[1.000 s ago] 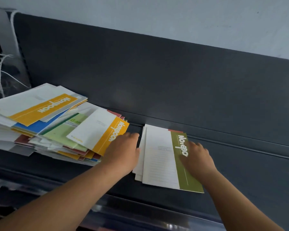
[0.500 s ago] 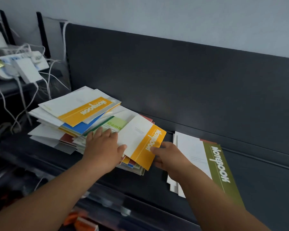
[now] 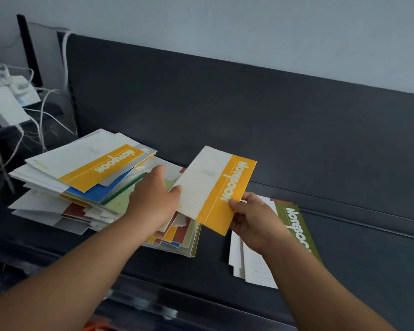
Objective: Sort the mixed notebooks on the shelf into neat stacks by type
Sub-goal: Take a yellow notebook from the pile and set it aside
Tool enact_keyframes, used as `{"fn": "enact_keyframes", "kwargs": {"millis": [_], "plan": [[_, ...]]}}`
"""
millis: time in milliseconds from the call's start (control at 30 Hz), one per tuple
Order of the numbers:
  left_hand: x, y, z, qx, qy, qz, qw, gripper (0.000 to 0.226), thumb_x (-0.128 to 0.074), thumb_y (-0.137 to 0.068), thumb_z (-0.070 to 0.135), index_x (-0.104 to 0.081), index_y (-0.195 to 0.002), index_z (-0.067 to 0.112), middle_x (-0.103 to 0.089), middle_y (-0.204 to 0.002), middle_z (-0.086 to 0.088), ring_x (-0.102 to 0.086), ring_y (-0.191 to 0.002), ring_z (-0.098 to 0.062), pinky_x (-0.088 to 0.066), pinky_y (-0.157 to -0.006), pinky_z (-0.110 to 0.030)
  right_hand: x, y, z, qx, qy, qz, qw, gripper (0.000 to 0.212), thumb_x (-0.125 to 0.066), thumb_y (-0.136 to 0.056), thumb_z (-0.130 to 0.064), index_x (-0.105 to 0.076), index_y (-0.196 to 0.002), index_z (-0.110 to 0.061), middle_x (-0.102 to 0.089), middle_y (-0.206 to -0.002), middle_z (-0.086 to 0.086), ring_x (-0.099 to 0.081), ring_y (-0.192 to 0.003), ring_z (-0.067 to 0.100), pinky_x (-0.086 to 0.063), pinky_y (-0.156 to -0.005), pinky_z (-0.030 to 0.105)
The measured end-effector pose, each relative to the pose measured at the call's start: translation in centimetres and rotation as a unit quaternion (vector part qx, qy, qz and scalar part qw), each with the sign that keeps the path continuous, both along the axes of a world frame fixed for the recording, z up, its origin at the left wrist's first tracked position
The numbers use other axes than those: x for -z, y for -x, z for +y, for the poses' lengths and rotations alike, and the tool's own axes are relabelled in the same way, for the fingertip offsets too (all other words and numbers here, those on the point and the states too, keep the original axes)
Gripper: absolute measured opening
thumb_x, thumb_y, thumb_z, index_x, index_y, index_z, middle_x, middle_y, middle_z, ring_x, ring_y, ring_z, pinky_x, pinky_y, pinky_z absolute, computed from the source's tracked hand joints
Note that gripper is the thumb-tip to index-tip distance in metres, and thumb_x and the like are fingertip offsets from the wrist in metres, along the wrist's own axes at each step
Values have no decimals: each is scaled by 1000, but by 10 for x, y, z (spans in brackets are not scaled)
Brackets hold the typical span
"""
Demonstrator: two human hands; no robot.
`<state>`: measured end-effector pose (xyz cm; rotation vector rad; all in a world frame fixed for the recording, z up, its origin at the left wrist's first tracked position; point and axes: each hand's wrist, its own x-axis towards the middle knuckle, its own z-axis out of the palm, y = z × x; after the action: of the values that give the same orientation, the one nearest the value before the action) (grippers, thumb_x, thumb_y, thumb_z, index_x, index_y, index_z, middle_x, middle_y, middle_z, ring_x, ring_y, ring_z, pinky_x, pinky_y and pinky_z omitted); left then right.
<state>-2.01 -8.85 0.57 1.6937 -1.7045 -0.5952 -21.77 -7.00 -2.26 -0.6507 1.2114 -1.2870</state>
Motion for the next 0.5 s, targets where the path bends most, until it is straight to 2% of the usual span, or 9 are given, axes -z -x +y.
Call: {"fn": "enact_keyframes", "kwargs": {"millis": [67,133,200,267,333,400,433,500], "plan": [[-3,36,2,36,-39,48,997,48,-52,-95,27,-43,-141,15,-58,-127,-4,-60,-102,-21,-50,-81,-37,-4,40,18,22,24,16,999,13,-53,-97,-1,-59,-100,-11,-74,-95,7,-70,-83,21,-57,-65,33],[1,41,9,65,-64,91,992,27,-52,-94,18,-63,-118,11,-68,-105,-4,-64,-87,-20,-53,-76,-40,-2,51,25,36,4,51,998,12,-53,-97,-2,-60,-100,-10,-74,-96,7,-69,-83,21,-56,-66,33],[22,92,18,139,-84,43,986,20,-51,-94,19,-67,-105,17,-69,-96,0,-65,-84,-18,-53,-74,-36,12,110,61,110,-17,101,989,15,-53,-98,-4,-62,-107,-11,-74,-101,8,-70,-88,23,-57,-72,38],[23,89,19,132,-48,-29,990,19,-49,-95,28,-63,-106,23,-66,-93,7,-62,-81,-15,-47,-69,-29,22,143,69,153,-47,160,974,17,-52,-99,-9,-63,-111,-12,-74,-102,8,-71,-91,27,-58,-81,46],[23,85,14,113,-21,-96,989,26,-48,-96,35,-59,-116,23,-65,-103,5,-61,-92,-19,-44,-73,-29,22,177,82,203,-77,223,950,20,-49,-100,-11,-63,-115,-12,-72,-101,9,-70,-90,29,-57,-80,48],[22,71,4,94,-14,-145,985,37,-47,-97,38,-54,-129,21,-61,-125,-2,-59,-106,-25,-45,-83,-32,20,203,89,219,-103,295,924,24,-46,-100,-8,-63,-117,-12,-69,-98,8,-66,-83,26,-54,-73,40],[22,65,2,85,-10,-161,983,39,-47,-96,39,-52,-131,21,-59,-129,-3,-59,-107,-26,-47,-84,-34,20,211,92,218,-118,331,910,24,-45,-99,-6,-64,-114,-12,-68,-94,8,-64,-79,26,-52,-70,37],[24,57,-1,76,-6,-186,980,36,-48,-95,38,-55,-126,19,-61,-124,-5,-59,-102,-27,-48,-82,-35,19,221,94,211,-148,395,882,24,-44,-97,-3,-65,-104,-13,-62,-83,7,-57,-71,25,-48,-68,36]]}}
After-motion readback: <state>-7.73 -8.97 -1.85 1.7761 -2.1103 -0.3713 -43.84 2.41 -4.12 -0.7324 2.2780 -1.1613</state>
